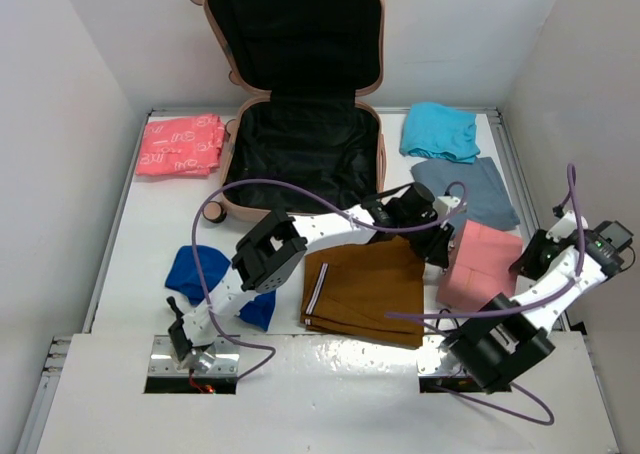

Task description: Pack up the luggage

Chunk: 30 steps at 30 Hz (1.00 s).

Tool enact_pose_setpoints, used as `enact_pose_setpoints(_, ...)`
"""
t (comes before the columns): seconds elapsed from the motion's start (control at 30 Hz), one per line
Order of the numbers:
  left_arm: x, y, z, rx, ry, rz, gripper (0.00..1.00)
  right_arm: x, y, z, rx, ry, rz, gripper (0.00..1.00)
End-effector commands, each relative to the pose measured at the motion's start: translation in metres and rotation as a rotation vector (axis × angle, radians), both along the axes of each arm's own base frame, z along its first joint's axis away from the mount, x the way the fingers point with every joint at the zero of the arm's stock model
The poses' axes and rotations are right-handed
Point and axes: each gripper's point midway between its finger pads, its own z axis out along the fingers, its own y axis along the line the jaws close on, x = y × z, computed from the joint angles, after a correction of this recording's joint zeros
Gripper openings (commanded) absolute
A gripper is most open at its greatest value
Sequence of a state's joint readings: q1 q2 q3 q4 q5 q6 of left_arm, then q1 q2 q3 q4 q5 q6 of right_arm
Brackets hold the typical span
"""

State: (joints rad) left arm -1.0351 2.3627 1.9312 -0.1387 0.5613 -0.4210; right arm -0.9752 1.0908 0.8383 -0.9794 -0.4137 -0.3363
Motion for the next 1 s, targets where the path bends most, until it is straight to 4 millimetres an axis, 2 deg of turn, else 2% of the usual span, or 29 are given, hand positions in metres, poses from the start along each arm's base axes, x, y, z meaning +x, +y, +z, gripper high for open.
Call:
enact_pose_setpoints(0.0,-0.001,0.003,0.005,-0.005,-0.035,0.003,0.33,0.001,-0.022,0.0,-0.109,-0.043,-0.034,0.0)
enact_pose_setpoints(0.03,-0.006,0.002,0.005,0.0,-0.046,-0.003,0.33,0.002,-0.02,0.008,-0.116,-0.076,-0.025,0.0)
enact_pose_setpoints(0.07,-0.006,0.002,0.005,0.0,-0.046,-0.003,0.33,0.005,-0.009,0.014,-0.076,-0.111,0.018,0.0)
enact_pose_setpoints(0.1,-0.007,0.004,0.0,0.009,-0.041,-0.003,0.33,0.001,-0.003,0.012,-0.05,-0.095,0.025,0.0)
enact_pose_setpoints(0.13,-0.005,0.004,0.0,0.011,-0.054,0.002,0.33,0.0,-0.002,0.012,-0.044,-0.088,0.04,0.05)
enact_pose_setpoints(0.17,-0.01,0.002,0.0,0.011,-0.054,-0.008,0.36,-0.005,0.01,0.013,0.015,-0.075,0.046,0.15)
enact_pose_setpoints(0.23,-0.009,0.004,-0.003,0.022,-0.063,-0.002,0.38,-0.006,0.008,0.015,0.041,-0.07,0.038,0.47)
enact_pose_setpoints(0.27,-0.009,0.004,-0.003,0.022,-0.063,-0.002,0.38,-0.009,0.001,0.017,0.025,-0.065,0.007,0.48)
enact_pose_setpoints(0.3,-0.007,0.004,-0.003,0.025,-0.068,0.007,0.39,-0.009,-0.01,0.018,-0.006,-0.07,-0.025,0.48)
enact_pose_setpoints(0.37,-0.006,0.006,-0.008,0.037,-0.068,0.014,0.39,-0.012,-0.029,0.024,-0.101,-0.078,-0.079,0.38)
enact_pose_setpoints(0.4,-0.006,0.006,-0.008,0.037,-0.068,0.014,0.39,-0.018,-0.041,0.017,-0.153,-0.045,-0.111,0.34)
enact_pose_setpoints(0.43,-0.006,0.006,-0.008,0.037,-0.068,0.014,0.39,-0.017,-0.049,0.021,-0.217,-0.063,-0.119,0.3)
enact_pose_setpoints(0.47,-0.006,0.006,-0.008,0.037,-0.068,0.014,0.39,-0.021,-0.049,0.013,-0.224,-0.046,-0.112,0.24)
enact_pose_setpoints(0.5,-0.006,0.006,-0.008,0.037,-0.068,0.014,0.39,-0.023,-0.058,0.009,-0.261,-0.03,-0.126,0.21)
enact_pose_setpoints(0.63,-0.008,0.004,-0.009,0.043,-0.077,0.022,0.39,-0.025,-0.052,-0.019,-0.219,-0.005,-0.104,0.12)
enact_pose_setpoints(0.7,-0.006,0.004,-0.01,0.046,-0.092,0.026,0.39,-0.023,-0.039,-0.034,-0.154,0.001,-0.074,0.08)
enact_pose_setpoints(0.93,-0.01,0.002,-0.012,0.049,-0.076,-0.008,0.35,0.002,0.002,-0.061,-0.063,-0.021,0.051,0.02)
enact_pose_setpoints(0.97,-0.008,-0.001,-0.004,0.032,-0.085,-0.007,0.35,0.004,0.005,-0.063,-0.061,-0.022,0.06,0.02)
